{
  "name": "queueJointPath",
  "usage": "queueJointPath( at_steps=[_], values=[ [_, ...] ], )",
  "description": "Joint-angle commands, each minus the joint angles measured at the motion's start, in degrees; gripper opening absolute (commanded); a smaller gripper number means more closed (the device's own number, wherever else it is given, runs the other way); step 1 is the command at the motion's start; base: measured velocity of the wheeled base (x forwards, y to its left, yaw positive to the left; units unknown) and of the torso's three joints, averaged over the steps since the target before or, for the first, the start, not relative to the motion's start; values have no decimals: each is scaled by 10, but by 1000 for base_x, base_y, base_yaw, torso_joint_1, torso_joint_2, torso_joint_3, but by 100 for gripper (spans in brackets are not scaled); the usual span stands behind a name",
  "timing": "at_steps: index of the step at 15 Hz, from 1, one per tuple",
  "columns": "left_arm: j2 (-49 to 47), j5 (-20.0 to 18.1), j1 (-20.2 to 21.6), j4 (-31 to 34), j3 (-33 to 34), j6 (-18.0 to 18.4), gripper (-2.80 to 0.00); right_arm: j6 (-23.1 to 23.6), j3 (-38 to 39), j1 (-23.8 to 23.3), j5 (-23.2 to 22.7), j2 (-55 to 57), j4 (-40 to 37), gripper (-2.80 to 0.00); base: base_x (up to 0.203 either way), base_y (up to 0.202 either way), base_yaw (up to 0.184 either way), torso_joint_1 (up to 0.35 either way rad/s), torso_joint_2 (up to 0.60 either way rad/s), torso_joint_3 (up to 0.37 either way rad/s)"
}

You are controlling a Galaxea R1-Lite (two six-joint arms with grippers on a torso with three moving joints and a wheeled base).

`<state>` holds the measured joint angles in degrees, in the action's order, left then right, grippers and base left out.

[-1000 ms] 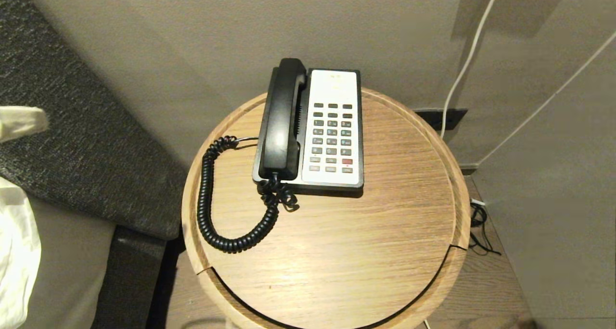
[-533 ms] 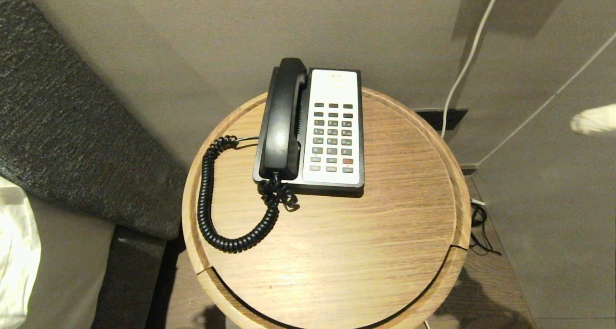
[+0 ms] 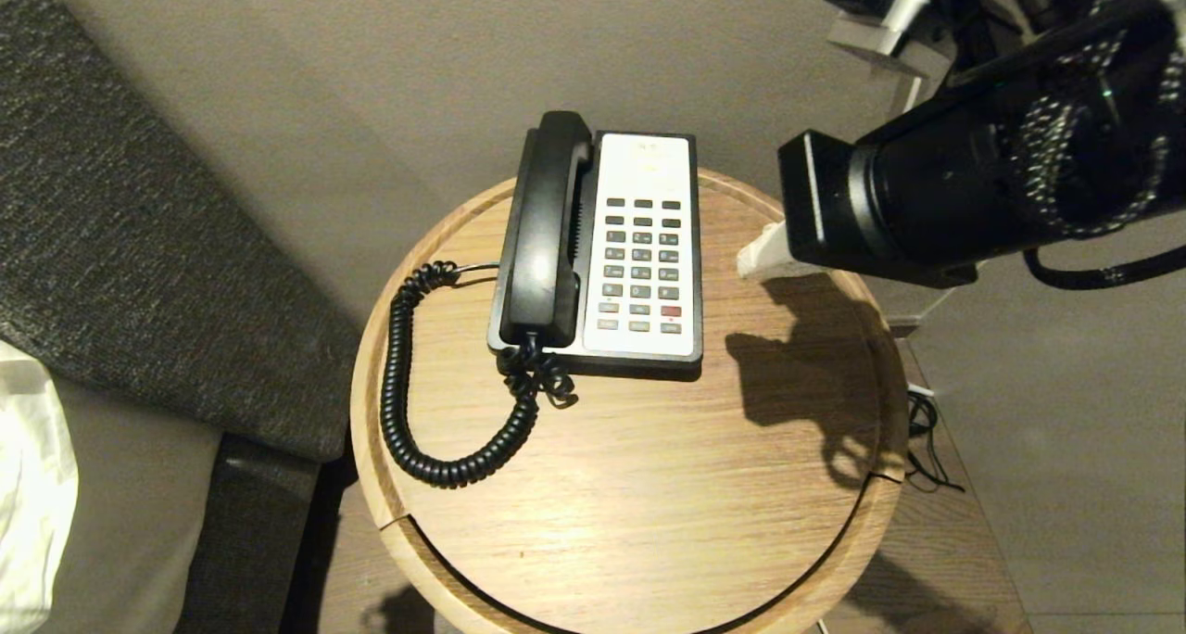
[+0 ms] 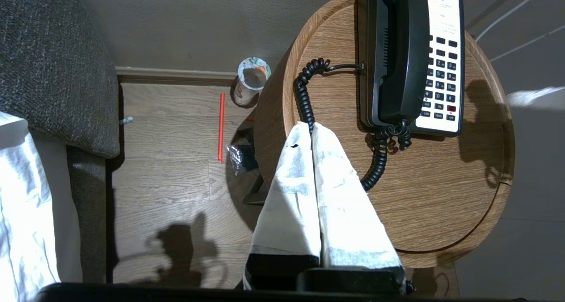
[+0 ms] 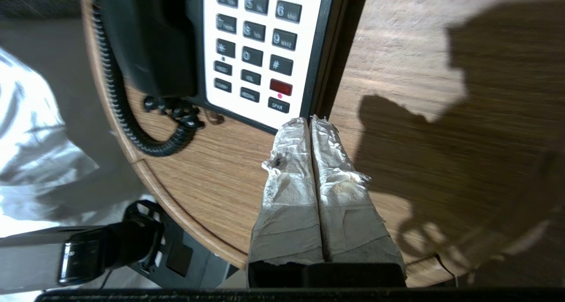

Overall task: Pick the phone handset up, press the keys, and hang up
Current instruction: End the call using the dial pad

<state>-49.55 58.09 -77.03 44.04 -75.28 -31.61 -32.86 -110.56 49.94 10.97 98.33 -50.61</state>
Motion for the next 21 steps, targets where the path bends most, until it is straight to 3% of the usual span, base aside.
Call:
queueJointPath(
  at_steps=[1, 6, 11, 15, 21],
  values=[
    [-2, 4, 0, 3, -1, -2, -280, -4, -2, 5, 0, 20, -5, -280, 0, 0, 0, 0, 0, 0],
    [1, 4, 0, 3, -1, -2, -280, -24, 0, 16, -9, 33, -5, -280, 0, 0, 0, 0, 0, 0],
    [14, 4, 0, 3, 7, -2, -280, -23, -4, 14, -2, 60, -2, -280, 0, 0, 0, 0, 0, 0],
    [14, 4, 0, 3, 8, -2, -280, -19, -4, 13, -4, 64, 44, -280, 0, 0, 0, 0, 0, 0],
    [14, 3, 0, 3, 11, -2, -280, -17, -5, 13, -4, 67, 27, -280, 0, 0, 0, 0, 0, 0]
  ],
)
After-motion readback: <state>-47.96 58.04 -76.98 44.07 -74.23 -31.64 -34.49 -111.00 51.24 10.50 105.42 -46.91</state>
